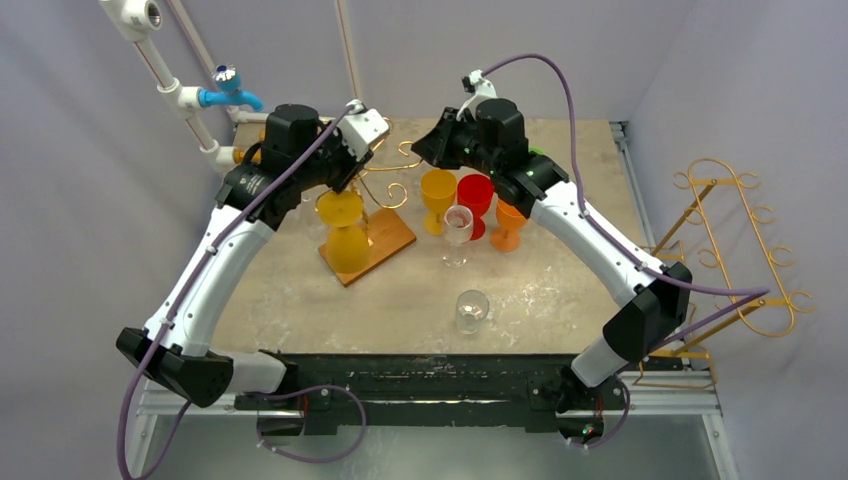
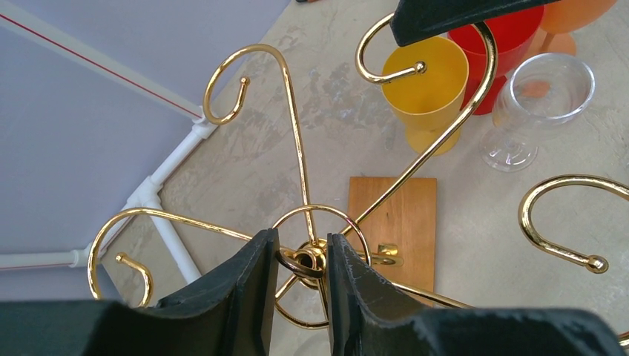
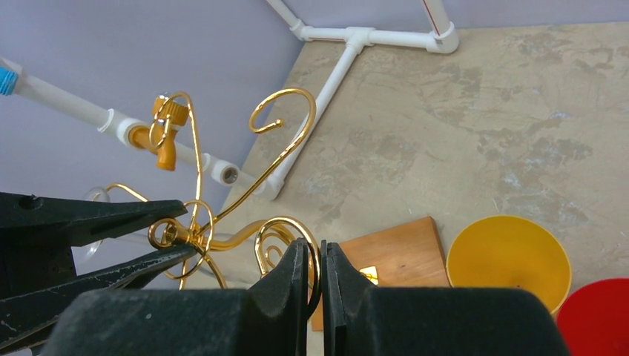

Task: Place the wine glass upside down on the wine glass rack
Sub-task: Adjust the wine rack at the center of the board.

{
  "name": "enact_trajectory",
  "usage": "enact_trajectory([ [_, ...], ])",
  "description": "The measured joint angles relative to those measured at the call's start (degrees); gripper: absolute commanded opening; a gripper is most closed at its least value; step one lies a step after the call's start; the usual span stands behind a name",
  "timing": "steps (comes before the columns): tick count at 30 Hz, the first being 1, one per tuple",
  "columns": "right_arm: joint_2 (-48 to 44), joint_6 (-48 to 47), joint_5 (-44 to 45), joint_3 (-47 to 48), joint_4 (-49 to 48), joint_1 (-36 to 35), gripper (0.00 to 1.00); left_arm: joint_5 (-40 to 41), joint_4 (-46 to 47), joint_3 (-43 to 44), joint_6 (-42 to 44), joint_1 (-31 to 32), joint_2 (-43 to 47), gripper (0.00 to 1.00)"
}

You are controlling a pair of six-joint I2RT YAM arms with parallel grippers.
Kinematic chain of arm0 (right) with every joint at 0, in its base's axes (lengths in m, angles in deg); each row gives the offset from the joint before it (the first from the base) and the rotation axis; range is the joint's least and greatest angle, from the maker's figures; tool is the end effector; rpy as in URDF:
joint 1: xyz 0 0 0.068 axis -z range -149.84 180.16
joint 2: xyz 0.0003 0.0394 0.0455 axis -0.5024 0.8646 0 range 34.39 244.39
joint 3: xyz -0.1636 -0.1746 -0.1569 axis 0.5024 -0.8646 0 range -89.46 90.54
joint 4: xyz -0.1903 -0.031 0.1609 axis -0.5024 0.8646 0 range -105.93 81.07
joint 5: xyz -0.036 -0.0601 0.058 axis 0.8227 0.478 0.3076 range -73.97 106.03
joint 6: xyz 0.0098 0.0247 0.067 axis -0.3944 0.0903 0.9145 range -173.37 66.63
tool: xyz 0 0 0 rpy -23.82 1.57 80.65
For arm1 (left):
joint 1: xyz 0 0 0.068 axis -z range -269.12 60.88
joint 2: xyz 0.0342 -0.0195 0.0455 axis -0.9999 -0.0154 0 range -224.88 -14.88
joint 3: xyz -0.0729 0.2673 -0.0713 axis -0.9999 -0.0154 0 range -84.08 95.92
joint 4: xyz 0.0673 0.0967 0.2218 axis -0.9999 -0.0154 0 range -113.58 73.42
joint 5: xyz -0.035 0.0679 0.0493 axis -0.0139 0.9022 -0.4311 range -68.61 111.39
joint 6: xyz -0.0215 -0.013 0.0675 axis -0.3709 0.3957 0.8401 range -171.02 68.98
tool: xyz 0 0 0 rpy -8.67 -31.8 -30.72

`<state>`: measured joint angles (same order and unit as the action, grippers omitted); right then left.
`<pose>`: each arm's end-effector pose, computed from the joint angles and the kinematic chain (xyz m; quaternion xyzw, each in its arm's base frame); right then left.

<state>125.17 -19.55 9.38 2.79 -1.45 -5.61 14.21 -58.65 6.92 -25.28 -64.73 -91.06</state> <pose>0.3091 0.2313 0.4272 -0.0495 0.7806 0.3919 0.4843 0.2545 -0.1236 0.4400 0.3905 0.7581 -0.0473 0.5202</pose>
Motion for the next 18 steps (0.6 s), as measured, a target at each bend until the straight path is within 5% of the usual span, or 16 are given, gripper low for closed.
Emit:
enact_trajectory([
  [9, -0.1, 1.3, 3.2, 0.0, 0.3, -1.0, 0.03, 0.9, 1.7, 0.0, 0.5, -0.4, -0.8, 0.31],
  [14, -0.1, 2.1, 4.2, 0.5, 1.1, -1.3, 0.10, 1.9, 3.2, 0.0, 0.9, -0.5, -1.3, 0.60],
  [18, 0.1, 1.9, 4.2, 1.6, 2.9, -1.4, 0.11, 3.0, 3.8, 0.2, 1.1, -0.7, -1.2, 0.70],
])
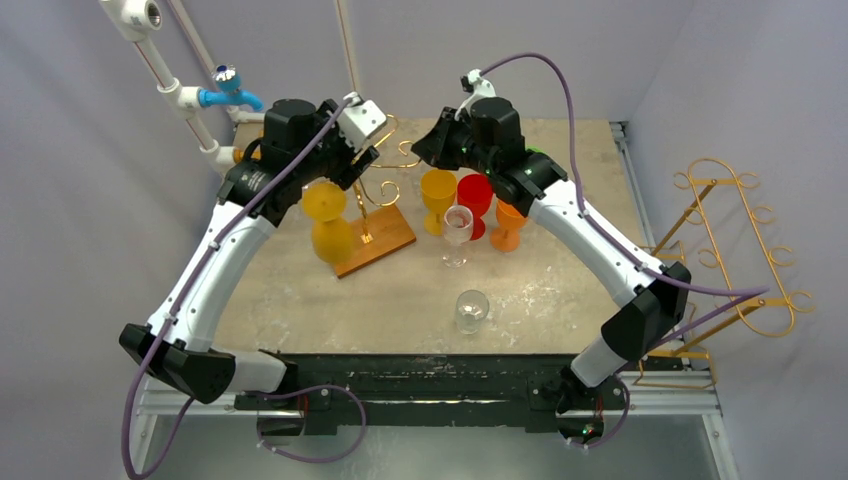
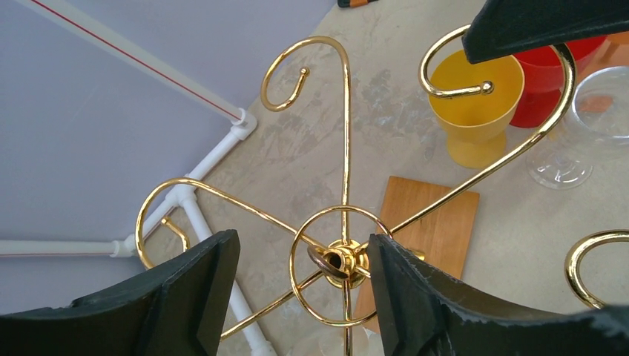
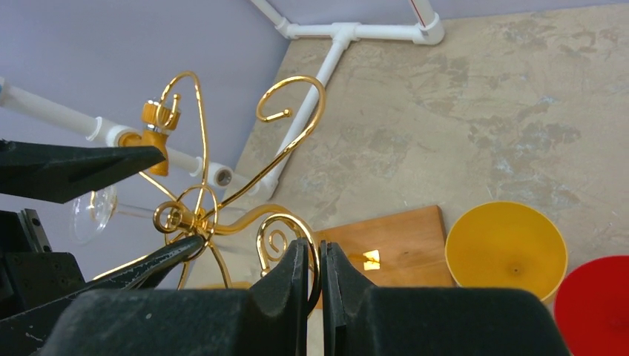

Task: Place the wine glass upside down on the wine glass rack
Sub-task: Adjust the wine rack at the center of the board.

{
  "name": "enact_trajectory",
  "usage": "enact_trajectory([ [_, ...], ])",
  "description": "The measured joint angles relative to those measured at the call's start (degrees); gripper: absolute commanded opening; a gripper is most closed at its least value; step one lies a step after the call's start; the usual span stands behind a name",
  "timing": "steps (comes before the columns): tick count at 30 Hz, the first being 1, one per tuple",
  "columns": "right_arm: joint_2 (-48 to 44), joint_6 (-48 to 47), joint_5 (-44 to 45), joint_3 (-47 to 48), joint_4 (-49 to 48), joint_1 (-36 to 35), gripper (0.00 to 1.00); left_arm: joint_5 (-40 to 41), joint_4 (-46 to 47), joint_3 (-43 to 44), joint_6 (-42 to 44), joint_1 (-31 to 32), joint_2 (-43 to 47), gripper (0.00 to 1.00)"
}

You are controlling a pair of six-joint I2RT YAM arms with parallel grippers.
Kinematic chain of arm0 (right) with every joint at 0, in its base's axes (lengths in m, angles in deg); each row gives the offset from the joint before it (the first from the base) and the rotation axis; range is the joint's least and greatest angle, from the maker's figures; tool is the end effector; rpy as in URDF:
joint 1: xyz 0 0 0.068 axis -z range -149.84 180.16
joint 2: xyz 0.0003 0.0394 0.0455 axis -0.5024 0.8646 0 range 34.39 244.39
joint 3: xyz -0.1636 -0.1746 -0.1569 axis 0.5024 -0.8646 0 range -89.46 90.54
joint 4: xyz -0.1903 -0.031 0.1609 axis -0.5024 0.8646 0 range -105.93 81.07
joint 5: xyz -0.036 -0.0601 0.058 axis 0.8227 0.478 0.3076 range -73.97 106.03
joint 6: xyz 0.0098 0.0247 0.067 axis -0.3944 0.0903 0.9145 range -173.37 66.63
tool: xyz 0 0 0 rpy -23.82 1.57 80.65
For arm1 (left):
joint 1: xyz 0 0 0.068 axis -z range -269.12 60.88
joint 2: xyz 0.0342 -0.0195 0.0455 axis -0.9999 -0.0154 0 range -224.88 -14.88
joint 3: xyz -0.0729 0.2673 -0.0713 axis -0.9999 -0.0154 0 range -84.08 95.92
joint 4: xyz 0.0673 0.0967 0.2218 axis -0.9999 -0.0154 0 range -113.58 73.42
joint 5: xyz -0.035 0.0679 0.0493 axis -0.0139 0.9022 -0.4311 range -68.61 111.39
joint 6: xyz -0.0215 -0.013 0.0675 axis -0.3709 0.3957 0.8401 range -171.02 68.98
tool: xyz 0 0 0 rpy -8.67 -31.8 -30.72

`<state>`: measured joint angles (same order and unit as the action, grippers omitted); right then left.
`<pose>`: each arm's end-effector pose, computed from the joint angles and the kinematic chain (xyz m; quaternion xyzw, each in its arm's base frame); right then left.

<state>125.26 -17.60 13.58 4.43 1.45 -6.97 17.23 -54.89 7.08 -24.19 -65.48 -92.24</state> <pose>0.3047 0.2340 0.4303 -0.0226 0.7896 0.3778 0.4830 0.2672 -0.1217 0.4431 0.3761 0.7520 -0.0154 0.5411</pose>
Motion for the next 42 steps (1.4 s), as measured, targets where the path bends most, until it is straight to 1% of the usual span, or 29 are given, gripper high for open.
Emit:
enact_trajectory([
  [3, 1.1, -0.4, 0.0, 2.0, 2.0, 0.0, 0.14, 0.7, -0.1, 0.3, 0.2, -0.1, 0.1, 0.73],
  [5, 1.8, -0.8, 0.0, 3.4, 2.9, 0.0, 0.19, 1.1, -0.4, 0.6, 0.4, -0.1, 0.0, 0.76],
  [9, 2.7, -1.9, -0.4, 5.1, 4.1, -0.1, 0.28, 1.2, -1.6, 1.8, 0.5, -0.2, 0.0, 0.77],
  [13, 3.0, -3.4, -0.7, 8.4, 6.8, -0.2, 0.29, 0.2, -3.0, 3.4, 0.8, -0.3, 0.1, 0.78],
  [19, 3.8, -4.6, -1.6, 15.9, 7.6, -0.1, 0.30, -0.7, -3.8, 3.5, 0.8, -0.3, 2.1, 0.79],
  [22, 3.8, -5.2, -1.5, 17.6, 7.8, -0.1, 0.30, -1.0, -3.8, 3.5, 0.8, -0.3, 2.7, 0.81],
  [23, 3.8, -5.3, -1.5, 17.6, 7.9, 0.0, 0.31, -1.1, -3.8, 3.5, 0.8, -0.3, 2.9, 0.83],
  [25, 3.8, -5.5, -1.5, 17.6, 8.7, 0.2, 0.33, -1.2, -3.8, 3.6, 0.8, -0.3, 3.2, 0.92],
  [27, 3.8, -5.8, -1.4, 17.6, 9.5, 0.8, 0.35, -1.2, -3.8, 3.8, 0.6, -0.3, 3.3, 0.99],
  [29, 3.8, -6.2, -1.2, 17.5, 10.0, 1.6, 0.40, -1.2, -3.5, 4.1, 0.3, -0.3, 3.5, 1.00],
  [30, 3.5, -6.4, -1.1, 16.9, 10.1, 2.1, 0.43, -1.1, -3.4, 4.2, 0.2, -0.3, 3.6, 1.00],
  [32, 2.3, -6.7, -0.8, 14.5, 10.1, 3.4, 0.54, -0.9, -3.0, 4.5, -0.3, -0.3, 4.0, 1.00],
  [34, 0.0, -6.9, -0.1, 10.4, 10.0, 4.7, 0.59, -0.4, -2.9, 5.2, -0.4, -0.3, 4.6, 1.00],
  [38, -6.2, -7.5, 0.5, 0.6, 10.1, 7.0, 0.59, 0.9, -2.8, 7.4, -1.2, -0.3, 6.2, 1.00],
  [42, -11.6, -8.0, 1.7, -7.9, 9.6, 7.6, 0.59, 3.5, -2.8, 10.6, -2.3, -0.3, 8.0, 1.00],
])
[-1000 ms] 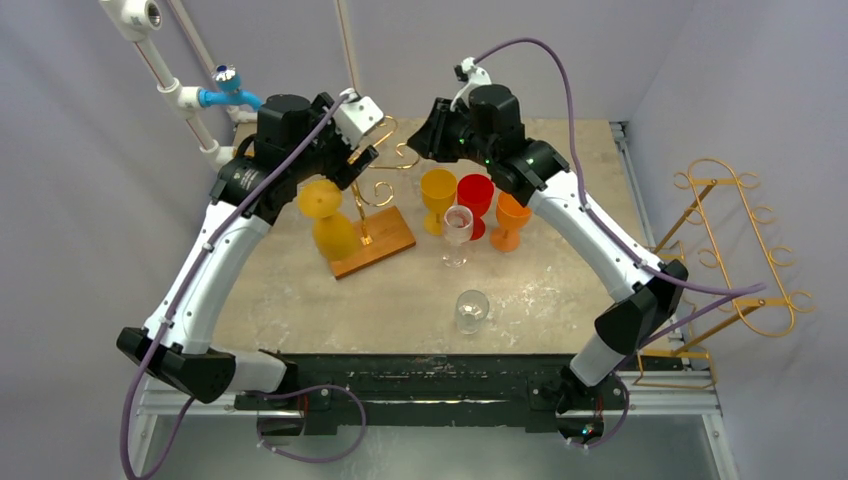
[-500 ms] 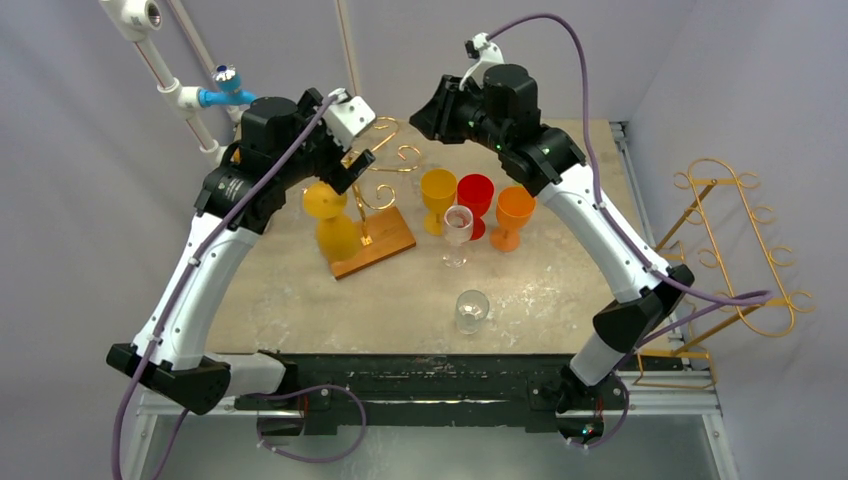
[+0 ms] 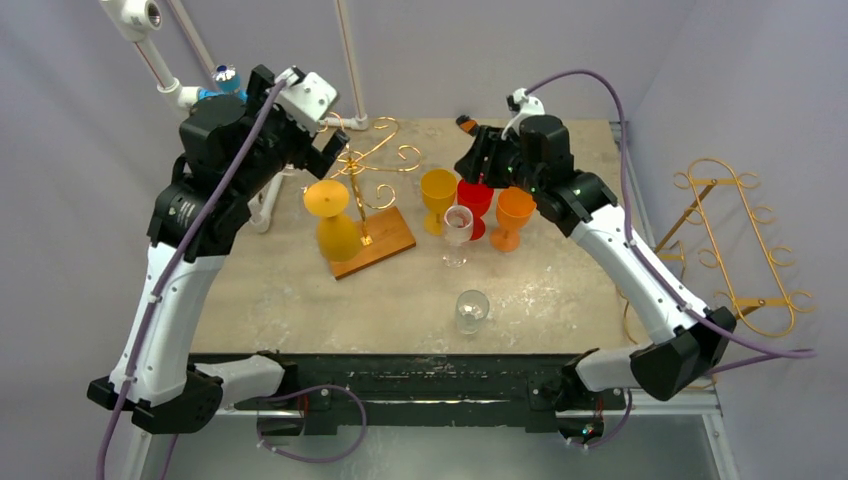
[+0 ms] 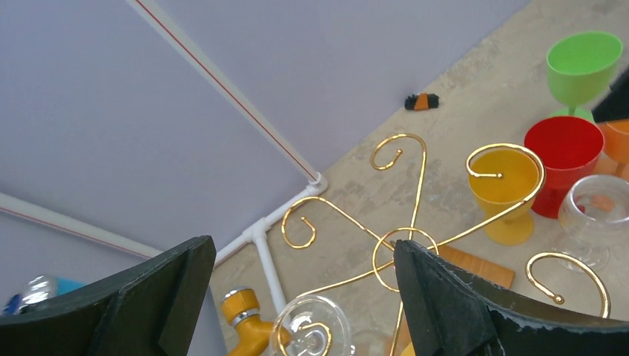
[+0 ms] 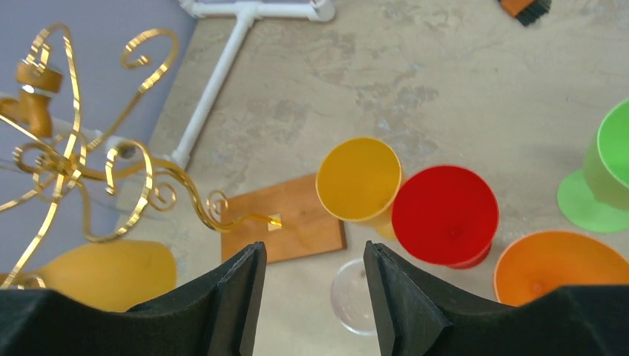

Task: Place the wine glass upside down on the wine glass rack
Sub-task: Adjust the wine rack at the center of the board, then pick up the wine glass at the center of the board.

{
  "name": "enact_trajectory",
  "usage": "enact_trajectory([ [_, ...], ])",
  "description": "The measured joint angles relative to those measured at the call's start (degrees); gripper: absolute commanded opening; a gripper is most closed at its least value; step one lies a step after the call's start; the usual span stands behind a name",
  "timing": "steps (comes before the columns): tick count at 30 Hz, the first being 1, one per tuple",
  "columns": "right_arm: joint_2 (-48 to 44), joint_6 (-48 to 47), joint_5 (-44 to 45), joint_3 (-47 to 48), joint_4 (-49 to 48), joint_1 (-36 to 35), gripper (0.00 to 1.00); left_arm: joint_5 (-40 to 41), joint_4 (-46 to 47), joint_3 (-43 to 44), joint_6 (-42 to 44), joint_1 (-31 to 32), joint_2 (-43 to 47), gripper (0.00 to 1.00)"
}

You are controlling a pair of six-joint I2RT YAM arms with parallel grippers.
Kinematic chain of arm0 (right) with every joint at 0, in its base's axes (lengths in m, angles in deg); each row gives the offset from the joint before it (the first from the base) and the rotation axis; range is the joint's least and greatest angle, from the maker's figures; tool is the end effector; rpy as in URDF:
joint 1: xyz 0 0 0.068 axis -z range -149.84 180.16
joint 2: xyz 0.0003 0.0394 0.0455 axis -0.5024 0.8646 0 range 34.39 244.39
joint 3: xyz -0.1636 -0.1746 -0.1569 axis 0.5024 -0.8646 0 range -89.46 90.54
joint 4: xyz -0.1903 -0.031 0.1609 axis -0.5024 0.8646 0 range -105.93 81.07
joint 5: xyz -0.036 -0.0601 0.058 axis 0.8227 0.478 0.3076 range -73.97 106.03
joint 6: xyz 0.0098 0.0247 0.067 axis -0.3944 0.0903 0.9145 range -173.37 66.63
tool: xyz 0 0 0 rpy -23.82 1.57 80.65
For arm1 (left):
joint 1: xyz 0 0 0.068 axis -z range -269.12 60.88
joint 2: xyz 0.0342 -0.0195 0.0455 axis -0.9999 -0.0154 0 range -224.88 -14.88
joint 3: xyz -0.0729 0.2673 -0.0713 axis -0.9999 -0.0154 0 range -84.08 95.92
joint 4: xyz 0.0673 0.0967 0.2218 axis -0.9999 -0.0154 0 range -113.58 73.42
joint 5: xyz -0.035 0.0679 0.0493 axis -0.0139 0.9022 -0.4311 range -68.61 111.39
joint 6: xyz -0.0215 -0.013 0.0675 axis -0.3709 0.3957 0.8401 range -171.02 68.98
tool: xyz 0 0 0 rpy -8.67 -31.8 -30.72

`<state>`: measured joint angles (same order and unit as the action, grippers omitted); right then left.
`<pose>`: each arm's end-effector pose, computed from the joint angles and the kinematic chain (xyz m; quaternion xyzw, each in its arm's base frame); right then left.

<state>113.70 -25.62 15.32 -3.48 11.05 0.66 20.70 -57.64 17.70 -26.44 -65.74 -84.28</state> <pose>0.2775 0.1579 0.4268 -0.0161 0.8206 0.2782 0.4990 0.2015 -0.0879 0.5292 0.3119 0.6915 0.0023 0.6515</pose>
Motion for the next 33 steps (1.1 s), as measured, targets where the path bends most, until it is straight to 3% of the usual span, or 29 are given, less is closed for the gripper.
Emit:
enact_trajectory([
  [5, -1.8, -0.9, 0.7, -8.2, -0.5, -0.1, 0.61, 1.9, -1.0, 4.7, -0.5, 0.0, 0.8, 1.00],
  [11, 1.4, -2.8, 1.5, -11.3, 1.0, -0.1, 0.61, 1.4, -3.6, 5.7, -1.1, 0.0, 1.5, 1.00],
  [26, 4.3, -6.8, 4.3, -14.0, 2.7, -1.6, 0.47, -0.3, -6.3, 5.7, -2.4, 0.0, 1.2, 0.95],
  [29, 6.3, -7.5, 4.6, -14.1, 3.0, -1.7, 0.35, -0.7, -6.5, 5.7, -2.6, 0.0, 1.2, 0.95],
  [33, 7.4, -8.6, 6.3, -14.0, 3.3, -2.1, 0.10, -1.3, -6.5, 5.2, -2.6, 0.0, 1.6, 0.93],
])
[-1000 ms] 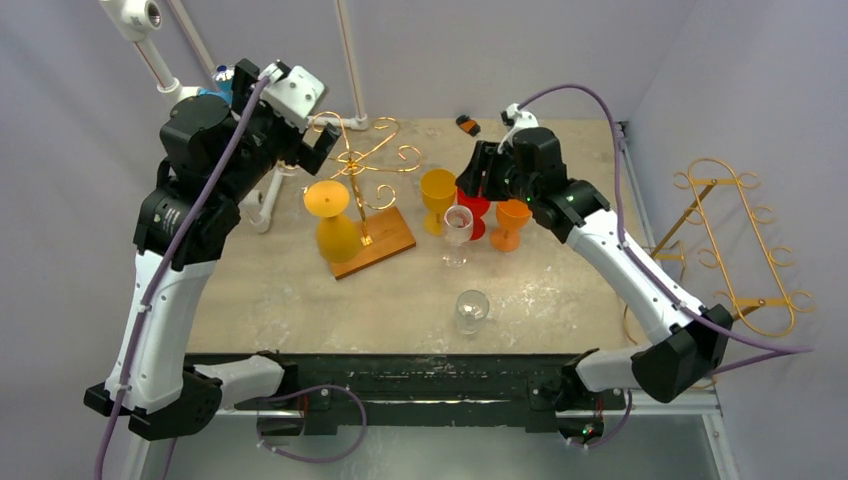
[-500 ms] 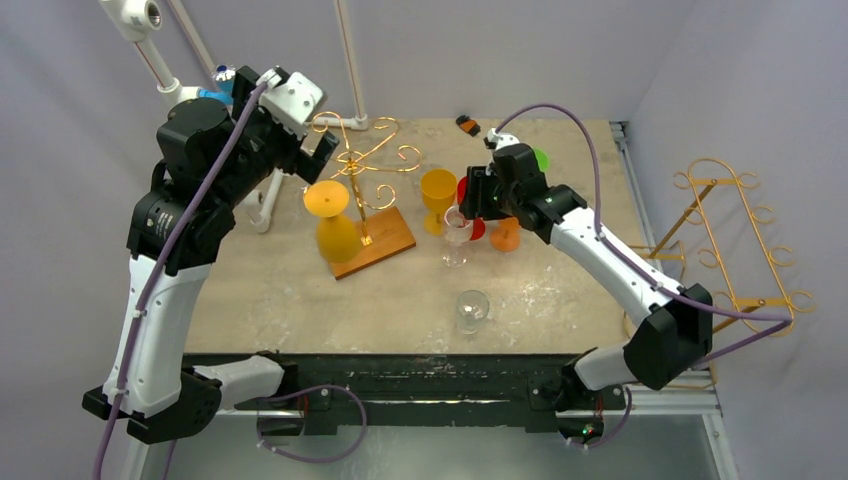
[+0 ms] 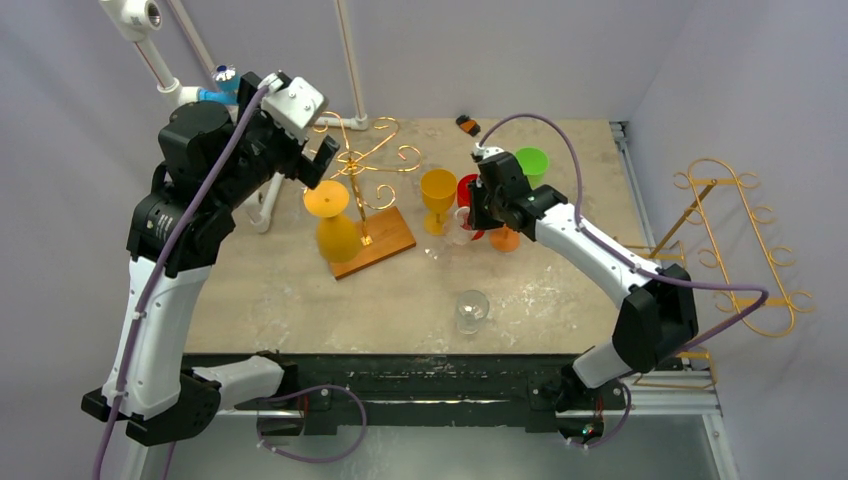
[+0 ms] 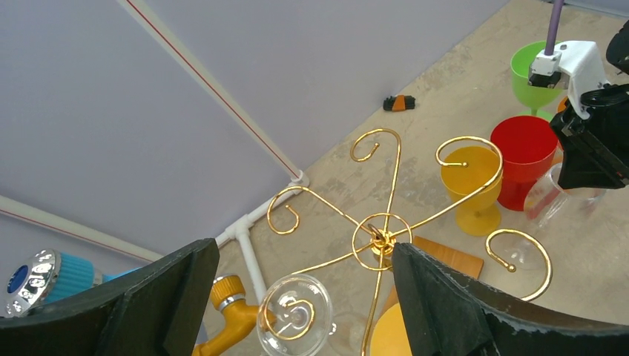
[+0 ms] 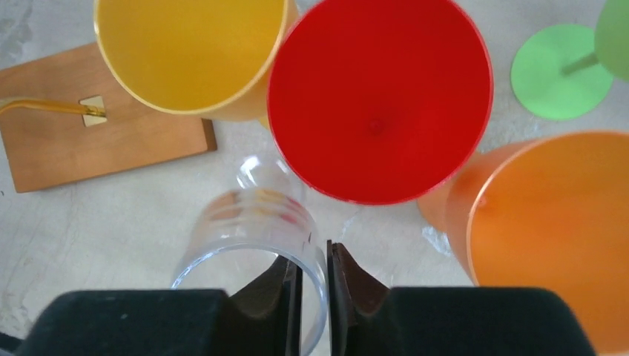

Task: Place the wine glass upside down on the wine glass rack
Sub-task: Pick up the wine glass at the center of the board, then turn the wine glass upside down at the wine rack.

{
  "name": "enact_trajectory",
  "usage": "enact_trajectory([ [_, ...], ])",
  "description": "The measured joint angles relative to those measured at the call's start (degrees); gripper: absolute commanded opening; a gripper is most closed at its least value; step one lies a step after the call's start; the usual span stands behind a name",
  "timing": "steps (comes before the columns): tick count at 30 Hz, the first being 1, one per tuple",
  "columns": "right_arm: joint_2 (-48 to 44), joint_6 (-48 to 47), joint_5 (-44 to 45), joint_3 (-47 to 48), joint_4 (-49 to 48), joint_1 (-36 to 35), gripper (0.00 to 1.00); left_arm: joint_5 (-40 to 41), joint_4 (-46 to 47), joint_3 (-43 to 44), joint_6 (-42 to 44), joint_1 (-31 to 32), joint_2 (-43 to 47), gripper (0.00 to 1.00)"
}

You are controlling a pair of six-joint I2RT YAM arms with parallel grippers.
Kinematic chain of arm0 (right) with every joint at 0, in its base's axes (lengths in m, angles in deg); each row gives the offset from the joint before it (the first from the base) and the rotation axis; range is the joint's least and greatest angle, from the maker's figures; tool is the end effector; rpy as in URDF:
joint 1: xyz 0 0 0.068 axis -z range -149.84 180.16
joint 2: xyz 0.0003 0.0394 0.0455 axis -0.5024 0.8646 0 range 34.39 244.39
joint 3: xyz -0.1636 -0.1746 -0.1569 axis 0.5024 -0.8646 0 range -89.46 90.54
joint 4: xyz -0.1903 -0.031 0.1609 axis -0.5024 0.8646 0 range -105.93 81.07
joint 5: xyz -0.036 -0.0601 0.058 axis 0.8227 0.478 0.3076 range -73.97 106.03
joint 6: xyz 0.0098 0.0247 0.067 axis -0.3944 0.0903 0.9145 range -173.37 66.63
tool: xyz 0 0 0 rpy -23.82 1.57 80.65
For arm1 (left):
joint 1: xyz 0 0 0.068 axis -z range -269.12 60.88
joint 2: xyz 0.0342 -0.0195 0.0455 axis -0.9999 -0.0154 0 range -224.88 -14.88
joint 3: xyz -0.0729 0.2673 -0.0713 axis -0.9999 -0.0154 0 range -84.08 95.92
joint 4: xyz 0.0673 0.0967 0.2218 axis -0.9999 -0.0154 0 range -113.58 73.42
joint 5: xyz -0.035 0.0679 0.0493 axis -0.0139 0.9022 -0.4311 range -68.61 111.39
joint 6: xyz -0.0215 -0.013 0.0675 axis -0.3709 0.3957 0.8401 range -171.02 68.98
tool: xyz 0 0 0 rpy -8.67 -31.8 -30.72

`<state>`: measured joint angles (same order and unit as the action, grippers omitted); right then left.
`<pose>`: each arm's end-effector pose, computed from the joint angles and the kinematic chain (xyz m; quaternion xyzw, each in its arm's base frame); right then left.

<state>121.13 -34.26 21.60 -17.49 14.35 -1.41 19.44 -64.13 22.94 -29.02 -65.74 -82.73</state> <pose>0.2927 0.1731 0.2947 -0.0818 0.9195 0.1229 0.3642 0.1744 -0.0776 0.5455 0.3022 0.6940 -0.0207 0.6532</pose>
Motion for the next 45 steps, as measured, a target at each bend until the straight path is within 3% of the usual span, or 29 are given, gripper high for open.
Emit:
enact_trajectory([
  [2, 0.0, -0.1, 0.3, 0.0, 1.0, 0.0, 0.00, -0.3, 0.0, -0.7, 0.0, 0.0, 0.4, 0.92],
  [13, -7.8, -0.6, 1.5, 4.2, 10.2, 0.0, 0.00, -5.7, -0.6, -1.9, -0.9, 0.0, 1.1, 0.91],
  [24, -22.6, -0.9, 0.4, 25.9, 21.8, 0.0, 0.00, -22.2, -1.4, -5.5, -5.6, 0.0, 1.6, 0.98],
  [29, -23.1, 0.4, -2.1, 31.3, 19.9, 0.0, 0.00, -29.9, -0.8, -6.6, -9.8, 0.0, -0.8, 1.00],
  [39, -18.6, 3.9, -8.0, 31.3, 10.2, 0.0, 0.00, -37.0, 6.0, -8.6, -19.6, 0.0, -5.5, 0.99],
  [45, -18.6, 6.4, -11.7, 30.1, 4.5, 0.0, 0.00, -37.3, 11.1, -9.1, -23.5, 0.0, -7.4, 0.92],
])
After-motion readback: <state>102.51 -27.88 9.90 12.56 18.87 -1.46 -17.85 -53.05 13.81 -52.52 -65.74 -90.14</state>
